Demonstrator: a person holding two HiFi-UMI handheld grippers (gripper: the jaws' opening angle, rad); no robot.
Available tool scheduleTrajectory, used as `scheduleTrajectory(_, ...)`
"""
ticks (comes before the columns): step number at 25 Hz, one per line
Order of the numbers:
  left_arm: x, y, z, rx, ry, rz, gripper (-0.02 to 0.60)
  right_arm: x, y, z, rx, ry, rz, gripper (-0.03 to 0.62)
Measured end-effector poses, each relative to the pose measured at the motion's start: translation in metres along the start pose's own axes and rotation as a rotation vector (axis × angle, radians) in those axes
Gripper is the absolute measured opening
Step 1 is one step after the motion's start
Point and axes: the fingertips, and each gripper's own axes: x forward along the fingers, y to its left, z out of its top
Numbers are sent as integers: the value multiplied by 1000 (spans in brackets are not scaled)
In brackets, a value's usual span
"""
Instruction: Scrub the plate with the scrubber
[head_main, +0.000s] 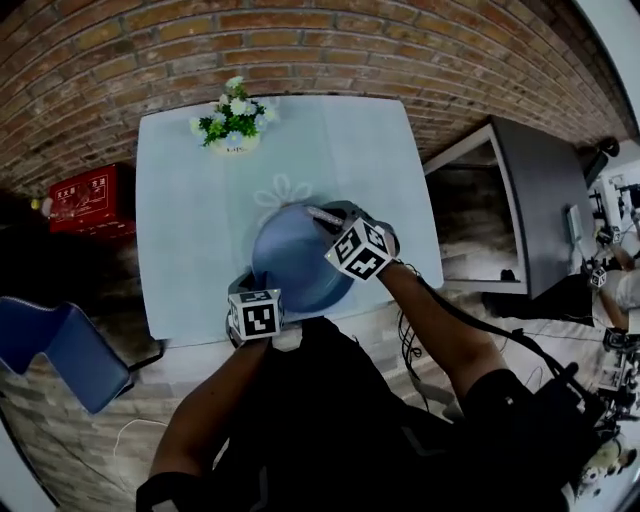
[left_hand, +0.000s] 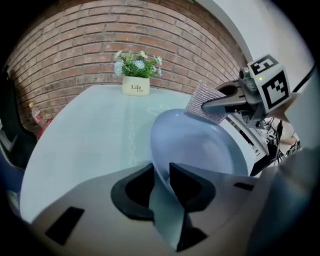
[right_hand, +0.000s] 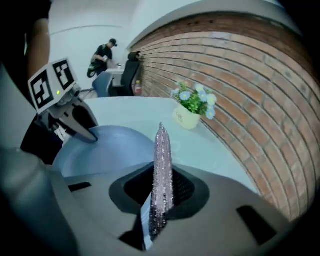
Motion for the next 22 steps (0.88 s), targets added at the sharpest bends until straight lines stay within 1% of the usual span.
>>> scheduleTrajectory(3,-1,-2,-1,-33,-11,40,101,7,0,7,-286,-21,37,71)
scheduleTrajectory(7,-3,5,1,-43,-6,76,95,18,7,11,-626,-47,20,70)
scheduleTrajectory(9,-1,5,1,-50,-18,87,92,23,10,8,-771,-52,8,69)
scheduleTrajectory(12,0,3,2,-59,-26,104,91,26,13,0,-925,-39,19,66)
scheduleTrajectory(14,-1,4,1,-79,-28,116,90,31,19,-13,-995,4,60,64)
scheduleTrajectory(16,-3,4,0,-99,-30,126,86,32,22,-25,-1026,46,88,64)
scheduleTrajectory(17,-3,3,0,-101,-33,129,86,31,22,-28,-1017,59,93,64)
scheduleTrajectory(20,-2,3,-1,-106,-39,132,86,29,19,-36,-943,102,100,64)
scheduleTrajectory(22,-5,3,-1,-155,-32,128,84,28,19,-42,-902,151,112,64)
